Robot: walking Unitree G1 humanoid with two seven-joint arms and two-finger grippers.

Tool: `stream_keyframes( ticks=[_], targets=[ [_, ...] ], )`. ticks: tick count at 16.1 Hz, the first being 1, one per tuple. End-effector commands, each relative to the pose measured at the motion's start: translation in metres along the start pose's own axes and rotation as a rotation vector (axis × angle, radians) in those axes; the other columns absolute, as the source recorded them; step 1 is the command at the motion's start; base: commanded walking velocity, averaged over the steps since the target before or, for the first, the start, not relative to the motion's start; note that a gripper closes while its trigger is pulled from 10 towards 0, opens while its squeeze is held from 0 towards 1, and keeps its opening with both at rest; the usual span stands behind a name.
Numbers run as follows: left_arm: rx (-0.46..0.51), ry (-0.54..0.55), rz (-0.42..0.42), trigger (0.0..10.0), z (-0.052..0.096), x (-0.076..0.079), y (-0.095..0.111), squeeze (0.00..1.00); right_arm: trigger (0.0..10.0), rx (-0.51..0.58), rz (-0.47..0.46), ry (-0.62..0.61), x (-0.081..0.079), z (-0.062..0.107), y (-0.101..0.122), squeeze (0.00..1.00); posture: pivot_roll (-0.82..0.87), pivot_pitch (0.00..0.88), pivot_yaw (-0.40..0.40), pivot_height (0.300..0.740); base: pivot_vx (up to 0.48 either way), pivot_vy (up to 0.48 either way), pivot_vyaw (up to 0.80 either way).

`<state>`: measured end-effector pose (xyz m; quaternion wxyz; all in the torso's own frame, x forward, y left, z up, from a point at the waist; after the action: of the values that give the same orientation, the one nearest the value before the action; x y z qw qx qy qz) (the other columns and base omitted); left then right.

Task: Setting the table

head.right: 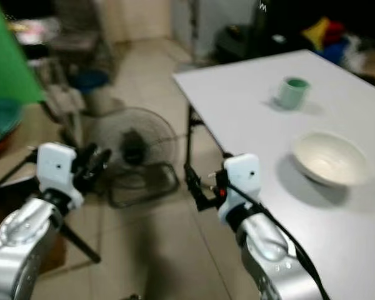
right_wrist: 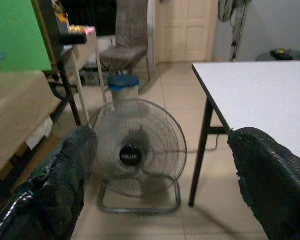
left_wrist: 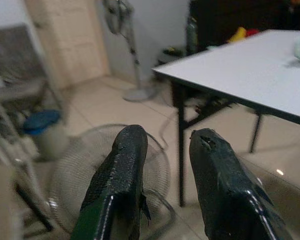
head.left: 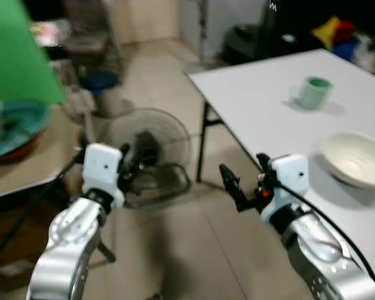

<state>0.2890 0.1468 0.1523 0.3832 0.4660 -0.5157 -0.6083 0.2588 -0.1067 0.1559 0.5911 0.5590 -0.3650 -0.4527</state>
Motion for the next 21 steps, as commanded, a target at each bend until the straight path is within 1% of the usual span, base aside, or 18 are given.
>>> stream_keyframes(
  ticks=[1,3,10,21],
  targets=[
    [0.013,-0.018,0.004,10.0,-0.001,0.0063,0.0047,0.0,10.0,-0.01,-0.019,-0.033,0.0074,0.0024,-0.0024,0.0,0.1,0.0,0.052,0.74,0.0,0.334,0.0],
    [0.01,-0.014,0.004,10.0,-0.0016,0.0052,0.0052,0.0,10.0,-0.02,-0.018,-0.039,0.0084,0.0018,-0.0045,0.0,0.1,0.0,0.052,0.74,0.0,0.336,0.0],
    [0.013,-0.007,0.003,10.0,-0.0023,0.0029,0.0079,0.0,10.0,-0.005,-0.018,-0.056,0.0111,-0.0016,-0.0023,0.0,0.1,0.0,0.053,0.74,0.0,0.333,0.0],
    [0.014,0.003,0.012,10.0,-0.0021,0.0014,0.0108,0.0,10.0,-0.003,-0.014,-0.022,0.0057,-0.0056,-0.0011,0.0,0.11,0.0,0.046,0.74,0.0,0.333,0.0]
  ],
)
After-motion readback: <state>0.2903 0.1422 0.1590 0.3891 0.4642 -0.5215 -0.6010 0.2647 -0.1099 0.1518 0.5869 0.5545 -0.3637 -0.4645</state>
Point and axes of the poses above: a point about 5 cm out from each wrist's last joint towards the gripper, its own z axis pointing back from the gripper into the wrist, its own y axis along the axis of the wrist's last joint, x = y × z, the point moved 5 cm from there along -z, pointing out of the wrist towards the gripper, and after that the axes turned 3 degrees about -z, right-handed, at the moved point
